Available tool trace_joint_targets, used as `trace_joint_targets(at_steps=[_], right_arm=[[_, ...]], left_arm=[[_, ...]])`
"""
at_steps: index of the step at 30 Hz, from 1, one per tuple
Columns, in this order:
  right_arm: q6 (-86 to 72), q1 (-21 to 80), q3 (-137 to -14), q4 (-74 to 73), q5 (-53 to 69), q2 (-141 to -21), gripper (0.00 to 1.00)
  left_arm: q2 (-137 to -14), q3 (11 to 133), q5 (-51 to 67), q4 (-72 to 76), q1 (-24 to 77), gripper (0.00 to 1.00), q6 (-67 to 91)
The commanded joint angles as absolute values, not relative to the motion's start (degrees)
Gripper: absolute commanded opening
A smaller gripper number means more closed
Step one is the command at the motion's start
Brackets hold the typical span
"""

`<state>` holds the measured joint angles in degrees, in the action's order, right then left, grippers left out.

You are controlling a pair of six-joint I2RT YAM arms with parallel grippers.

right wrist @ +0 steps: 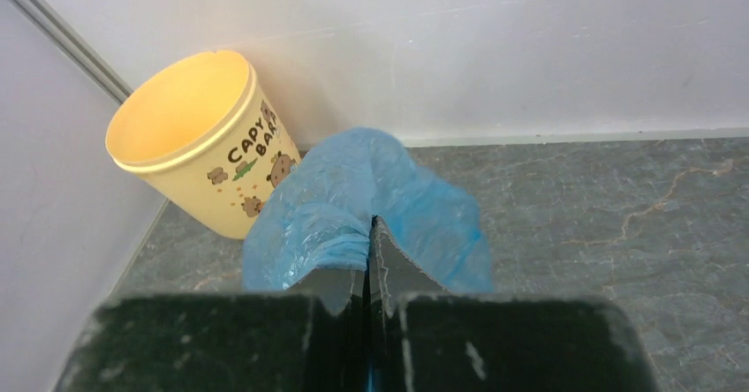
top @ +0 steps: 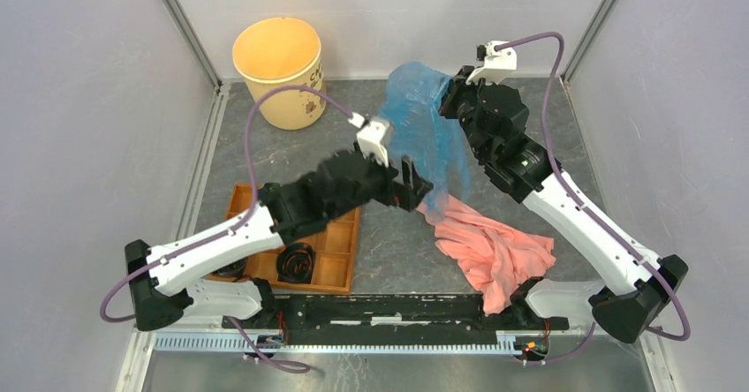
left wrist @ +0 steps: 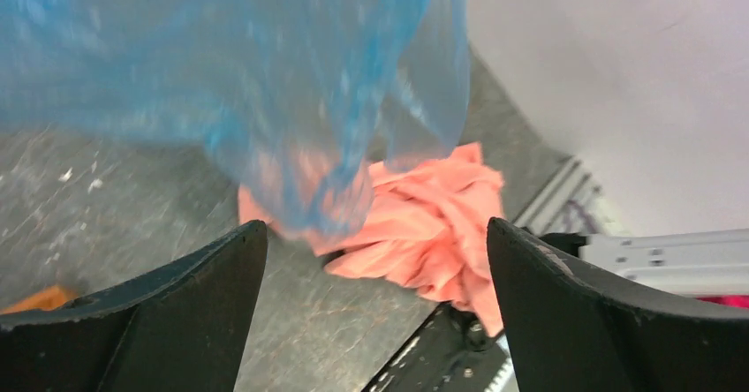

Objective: Put the trash bags into the trash bin

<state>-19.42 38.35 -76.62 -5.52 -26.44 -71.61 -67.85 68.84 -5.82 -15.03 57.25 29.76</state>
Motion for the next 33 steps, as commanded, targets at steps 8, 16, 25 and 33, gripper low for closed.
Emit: trace_joint_targets(at_steps=[8, 16, 25, 33], right_arm=[[-22.31, 38.41, -79.1, -5.71, -29.89, -68.19, 0.01], [-22.17, 38.41, -79.8, -5.43, -28.85, -67.5, 0.01], [-21.92, 38.37, -78.65, -5.19, -28.98, -66.89, 0.01], [-20.88, 38.35, -76.76, -4.59, -29.3, -64.83, 0.01]], left_arm=[[-77.56, 62.45, -30.18, 6.58, 67.58, 1.0, 30.32], [-86.25, 67.38, -31.74, 10.45, 67.38, 0.83, 28.97], [-88.54, 65.38, -21.56, 20.02, 67.15, 0.97, 31.67], [-91.71, 67.16, -19.69, 18.73, 63.73, 0.73, 37.02]])
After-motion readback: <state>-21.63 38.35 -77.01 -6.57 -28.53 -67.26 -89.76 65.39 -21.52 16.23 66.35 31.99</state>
